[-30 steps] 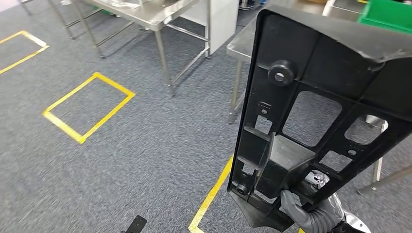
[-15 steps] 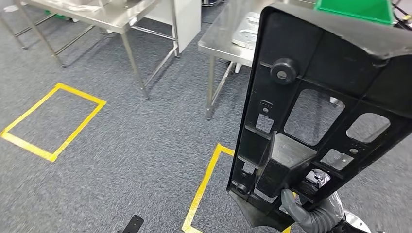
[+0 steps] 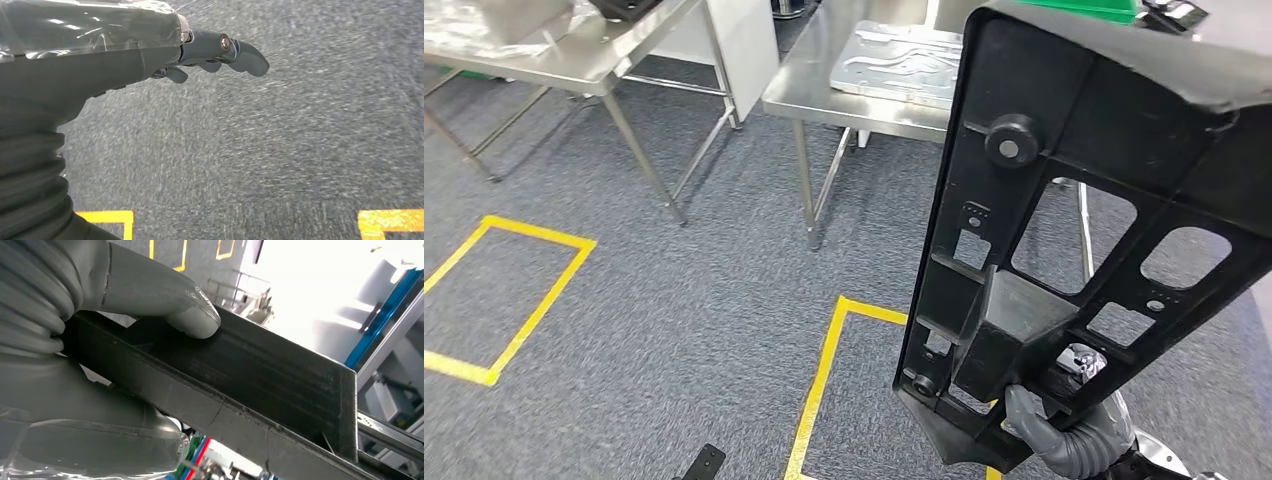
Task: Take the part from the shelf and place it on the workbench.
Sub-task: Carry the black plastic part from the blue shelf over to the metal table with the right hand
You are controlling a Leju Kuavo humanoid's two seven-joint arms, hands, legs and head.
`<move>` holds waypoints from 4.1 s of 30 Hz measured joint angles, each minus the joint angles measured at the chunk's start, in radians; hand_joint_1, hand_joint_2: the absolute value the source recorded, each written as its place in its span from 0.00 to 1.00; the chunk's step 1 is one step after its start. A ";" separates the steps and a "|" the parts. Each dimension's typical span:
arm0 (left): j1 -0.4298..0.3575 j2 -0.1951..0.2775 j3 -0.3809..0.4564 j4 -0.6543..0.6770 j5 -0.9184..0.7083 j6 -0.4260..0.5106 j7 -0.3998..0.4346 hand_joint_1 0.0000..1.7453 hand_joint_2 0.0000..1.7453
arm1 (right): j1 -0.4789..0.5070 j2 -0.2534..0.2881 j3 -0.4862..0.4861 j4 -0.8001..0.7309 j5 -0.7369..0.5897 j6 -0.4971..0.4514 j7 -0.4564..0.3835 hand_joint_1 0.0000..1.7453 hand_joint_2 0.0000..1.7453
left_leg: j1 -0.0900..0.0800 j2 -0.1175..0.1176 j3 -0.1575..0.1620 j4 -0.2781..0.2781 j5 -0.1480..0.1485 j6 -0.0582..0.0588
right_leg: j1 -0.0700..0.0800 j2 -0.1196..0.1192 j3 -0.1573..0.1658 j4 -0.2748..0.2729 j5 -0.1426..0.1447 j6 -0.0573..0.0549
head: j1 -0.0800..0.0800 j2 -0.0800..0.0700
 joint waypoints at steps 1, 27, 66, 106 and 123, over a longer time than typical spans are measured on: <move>-0.001 0.000 0.000 0.000 0.000 0.000 0.000 0.00 1.00 | 0.000 0.000 0.000 0.000 0.000 -0.004 -0.001 1.00 1.00 | 0.000 -0.003 0.032 -0.076 0.039 0.003 | 0.000 0.006 0.001 0.003 -0.002 0.002 | 0.000 0.000; 0.000 -0.003 0.015 0.000 0.016 -0.017 0.000 0.00 1.00 | 0.011 0.000 0.000 0.003 0.015 -0.019 -0.036 1.00 1.00 | -0.006 0.004 -0.012 0.016 -0.040 0.006 | 0.003 -0.050 0.008 -0.011 -0.003 -0.004 | 0.000 0.000; 0.003 0.003 0.021 0.000 0.003 -0.027 0.001 0.00 1.00 | 0.020 0.002 0.000 0.007 0.027 -0.030 -0.034 1.00 1.00 | -0.015 -0.001 0.068 -0.209 0.105 0.034 | 0.013 -0.035 0.045 0.003 -0.045 0.007 | 0.000 0.000; 0.005 0.004 0.026 0.000 0.002 -0.029 0.003 0.00 1.00 | 0.025 0.014 0.000 -0.006 0.038 -0.022 -0.033 1.00 1.00 | -0.008 -0.005 0.103 -0.222 0.092 0.058 | -0.004 -0.043 -0.110 0.275 -0.150 0.050 | 0.002 0.000; 0.004 0.003 0.026 0.000 0.005 -0.029 0.006 0.00 1.00 | 0.019 0.017 0.000 -0.006 0.039 -0.019 -0.033 1.00 1.00 | -0.003 -0.006 -0.014 -0.014 0.035 0.006 | 0.008 -0.042 0.024 0.017 -0.027 -0.013 | 0.001 0.000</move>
